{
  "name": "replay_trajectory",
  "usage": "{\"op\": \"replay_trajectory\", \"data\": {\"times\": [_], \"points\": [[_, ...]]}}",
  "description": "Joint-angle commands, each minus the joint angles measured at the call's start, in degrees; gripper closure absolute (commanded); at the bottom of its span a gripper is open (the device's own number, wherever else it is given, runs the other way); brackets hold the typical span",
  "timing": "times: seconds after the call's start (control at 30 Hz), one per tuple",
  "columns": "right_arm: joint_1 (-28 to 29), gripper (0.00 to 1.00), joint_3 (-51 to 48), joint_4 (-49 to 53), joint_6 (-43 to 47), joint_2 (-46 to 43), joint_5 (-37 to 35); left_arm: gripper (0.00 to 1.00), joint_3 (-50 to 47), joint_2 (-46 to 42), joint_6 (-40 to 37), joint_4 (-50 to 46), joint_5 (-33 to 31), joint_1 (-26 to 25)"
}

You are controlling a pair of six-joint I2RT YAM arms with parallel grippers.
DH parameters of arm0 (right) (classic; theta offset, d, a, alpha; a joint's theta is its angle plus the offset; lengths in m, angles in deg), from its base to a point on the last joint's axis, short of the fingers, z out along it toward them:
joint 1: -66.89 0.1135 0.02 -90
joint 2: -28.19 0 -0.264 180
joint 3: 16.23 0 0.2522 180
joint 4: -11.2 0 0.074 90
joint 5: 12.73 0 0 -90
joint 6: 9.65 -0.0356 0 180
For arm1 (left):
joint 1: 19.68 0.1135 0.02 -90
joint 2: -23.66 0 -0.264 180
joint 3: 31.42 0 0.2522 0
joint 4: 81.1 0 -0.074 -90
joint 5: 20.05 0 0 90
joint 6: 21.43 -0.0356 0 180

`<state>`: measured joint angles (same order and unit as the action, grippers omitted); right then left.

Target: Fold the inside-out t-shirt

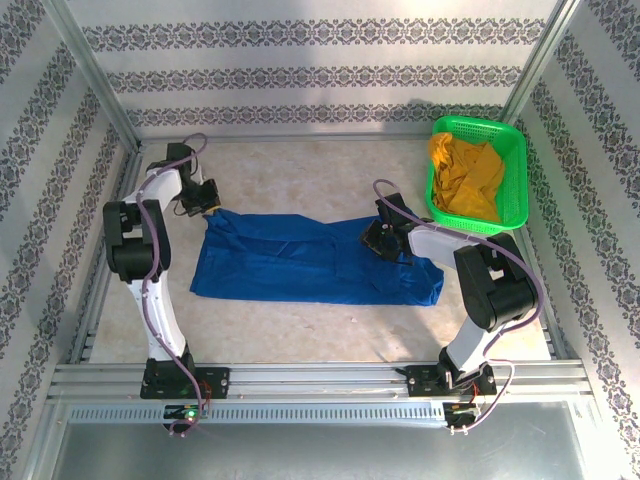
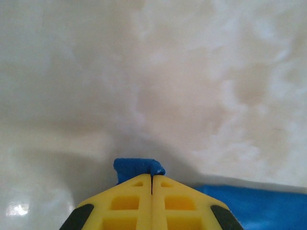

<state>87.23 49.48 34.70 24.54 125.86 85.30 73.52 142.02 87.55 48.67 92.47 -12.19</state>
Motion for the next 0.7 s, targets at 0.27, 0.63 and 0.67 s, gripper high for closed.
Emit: {"op": "replay_trajectory", "data": {"times": [0.27, 0.63, 0.67], "points": [[-0.8, 0.60, -1.7, -0.8, -1.4, -0.4, -1.4, 1.00, -18.7, -21.9, 7.5, 11.2, 5.9, -0.5], [-1.1, 0.60, -1.8, -0.8, -1.3, -0.1, -1.2, 0.88, -34.2, -29.2, 10.7, 19.0, 5.7, -0.4], [-1.1, 0.60, -1.8, -0.8, -1.4, -0.1, -1.2, 0.95, -34.6, -29.5, 10.5, 18.3, 4.4, -0.5]]}}
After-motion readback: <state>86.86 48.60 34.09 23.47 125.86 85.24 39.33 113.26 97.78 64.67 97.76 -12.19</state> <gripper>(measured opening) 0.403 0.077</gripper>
